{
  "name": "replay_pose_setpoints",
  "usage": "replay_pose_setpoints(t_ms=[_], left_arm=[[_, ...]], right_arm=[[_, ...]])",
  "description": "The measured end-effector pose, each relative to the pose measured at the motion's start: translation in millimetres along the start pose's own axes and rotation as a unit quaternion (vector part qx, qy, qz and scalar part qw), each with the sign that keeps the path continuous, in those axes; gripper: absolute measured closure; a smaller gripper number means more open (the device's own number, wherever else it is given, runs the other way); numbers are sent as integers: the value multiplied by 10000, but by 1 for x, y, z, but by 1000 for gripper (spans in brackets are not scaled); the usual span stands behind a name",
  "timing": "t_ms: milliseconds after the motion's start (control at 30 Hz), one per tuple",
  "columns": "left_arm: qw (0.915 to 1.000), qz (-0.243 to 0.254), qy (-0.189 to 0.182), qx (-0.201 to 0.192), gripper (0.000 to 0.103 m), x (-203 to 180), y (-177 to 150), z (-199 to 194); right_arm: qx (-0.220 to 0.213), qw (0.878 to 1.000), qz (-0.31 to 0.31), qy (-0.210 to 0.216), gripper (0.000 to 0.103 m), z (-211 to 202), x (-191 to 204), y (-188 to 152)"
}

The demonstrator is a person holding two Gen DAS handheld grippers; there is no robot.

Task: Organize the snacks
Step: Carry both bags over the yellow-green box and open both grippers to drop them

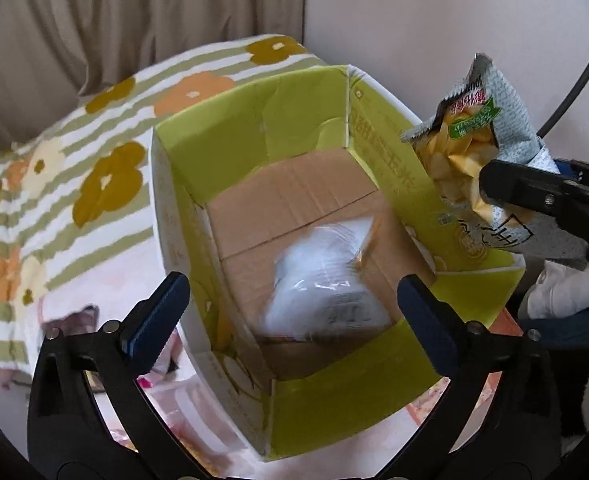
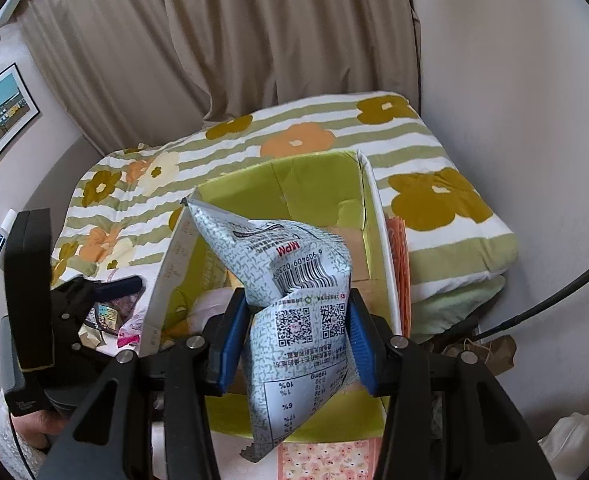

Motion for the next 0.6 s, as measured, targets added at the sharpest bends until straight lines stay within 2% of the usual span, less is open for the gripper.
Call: replay_pose_setpoints(t_ms=[133, 233, 500, 533, 567, 600], left_arm=[[9997, -214, 51, 114, 0, 17, -9, 0], [9994, -258, 210, 92, 0, 25, -15, -6], [9990, -319, 318, 66, 0, 34, -23, -17], [9989, -304, 347, 78, 0, 33, -23, -17], [9989, -289, 363, 84, 0, 32, -23, -17], [9989, -287, 366, 78, 0, 32, -23, -17]], right_arm=[[107, 9999, -4, -29, 59, 8, -4, -1], [173, 9998, -20, -97, 59, 11, -5, -4], [379, 9993, -15, -71, 57, 26, -4, -8], [393, 9992, 0, -97, 55, 28, -5, -9], [386, 9992, -5, -141, 47, 29, -5, -10], [350, 9992, -30, -209, 29, 29, -5, -12]])
Point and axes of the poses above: each gripper's, at about its wrist camera, not at the fingertips, and z roughly the way its jaws point, x to its left, y to its top, the point moved 3 cm from there along z, roughly the way its jaws point, and after that the axes turned 12 degrees about y, right-handed, at the moved point
